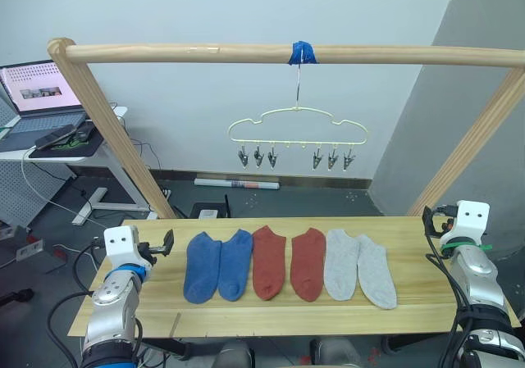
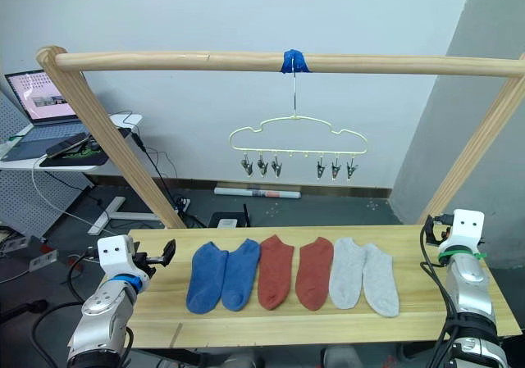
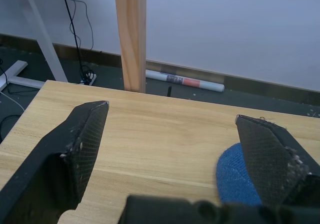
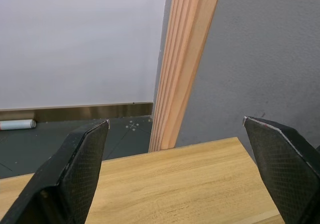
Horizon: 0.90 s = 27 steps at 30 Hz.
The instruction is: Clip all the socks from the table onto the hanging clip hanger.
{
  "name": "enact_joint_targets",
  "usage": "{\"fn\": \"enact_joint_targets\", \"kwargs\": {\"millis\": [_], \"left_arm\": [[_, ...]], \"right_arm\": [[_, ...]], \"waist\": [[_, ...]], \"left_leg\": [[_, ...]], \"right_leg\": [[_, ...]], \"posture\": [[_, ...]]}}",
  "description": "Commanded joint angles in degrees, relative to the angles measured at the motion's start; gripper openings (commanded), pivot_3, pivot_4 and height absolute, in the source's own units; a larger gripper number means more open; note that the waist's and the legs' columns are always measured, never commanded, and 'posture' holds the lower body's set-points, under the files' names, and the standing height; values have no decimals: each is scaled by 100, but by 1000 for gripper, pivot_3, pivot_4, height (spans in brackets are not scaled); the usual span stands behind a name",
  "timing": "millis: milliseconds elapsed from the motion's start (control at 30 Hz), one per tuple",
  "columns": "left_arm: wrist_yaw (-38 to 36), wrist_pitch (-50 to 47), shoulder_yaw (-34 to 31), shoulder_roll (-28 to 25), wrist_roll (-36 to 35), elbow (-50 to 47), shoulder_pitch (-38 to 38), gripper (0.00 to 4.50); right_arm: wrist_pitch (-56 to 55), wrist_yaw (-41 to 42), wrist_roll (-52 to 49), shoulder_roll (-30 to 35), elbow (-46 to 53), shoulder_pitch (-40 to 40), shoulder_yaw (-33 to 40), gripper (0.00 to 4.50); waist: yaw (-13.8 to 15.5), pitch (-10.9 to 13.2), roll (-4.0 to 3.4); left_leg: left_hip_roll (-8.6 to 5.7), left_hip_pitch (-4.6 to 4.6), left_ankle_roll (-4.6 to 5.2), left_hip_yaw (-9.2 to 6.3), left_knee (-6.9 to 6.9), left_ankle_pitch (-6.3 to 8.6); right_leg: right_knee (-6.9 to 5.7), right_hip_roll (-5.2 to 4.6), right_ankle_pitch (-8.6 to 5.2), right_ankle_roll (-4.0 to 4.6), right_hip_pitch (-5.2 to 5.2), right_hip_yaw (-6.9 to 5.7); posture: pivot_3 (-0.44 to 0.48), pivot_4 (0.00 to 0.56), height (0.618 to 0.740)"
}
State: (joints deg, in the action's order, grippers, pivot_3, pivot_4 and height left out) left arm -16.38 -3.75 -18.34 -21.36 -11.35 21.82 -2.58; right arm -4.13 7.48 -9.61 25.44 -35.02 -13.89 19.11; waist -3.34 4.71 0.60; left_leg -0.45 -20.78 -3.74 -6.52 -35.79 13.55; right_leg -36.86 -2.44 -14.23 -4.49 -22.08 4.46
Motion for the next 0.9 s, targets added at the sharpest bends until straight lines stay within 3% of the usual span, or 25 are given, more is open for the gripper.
{"fn": "enact_joint_targets", "kwargs": {"millis": [33,500,900], "left_arm": [[69,61,-109,-131,-5,-280,-5,4482],[-530,-178,-229,-147,-623,-1440,336,4482],[-1031,-1189,109,-430,-1080,-3180,193,4482]], "right_arm": [[-36,-10,8,72,246,-40,54,4500],[290,397,-28,85,953,312,-98,4500],[1210,2145,-626,427,3144,1039,-570,4500]], "waist": [[1,4,2],[2,253,41],[-10,476,46]], "left_leg": [[0,0,0,0,0,0],[11,-11,-6,1,2,4],[15,-21,-16,2,1,10]], "right_leg": [[0,0,0,0,0,0],[-1,5,-2,4,-13,1],[1,7,-6,7,-21,2]], "posture": [[-3,57,740],[-16,109,740],[-77,149,740]]}}
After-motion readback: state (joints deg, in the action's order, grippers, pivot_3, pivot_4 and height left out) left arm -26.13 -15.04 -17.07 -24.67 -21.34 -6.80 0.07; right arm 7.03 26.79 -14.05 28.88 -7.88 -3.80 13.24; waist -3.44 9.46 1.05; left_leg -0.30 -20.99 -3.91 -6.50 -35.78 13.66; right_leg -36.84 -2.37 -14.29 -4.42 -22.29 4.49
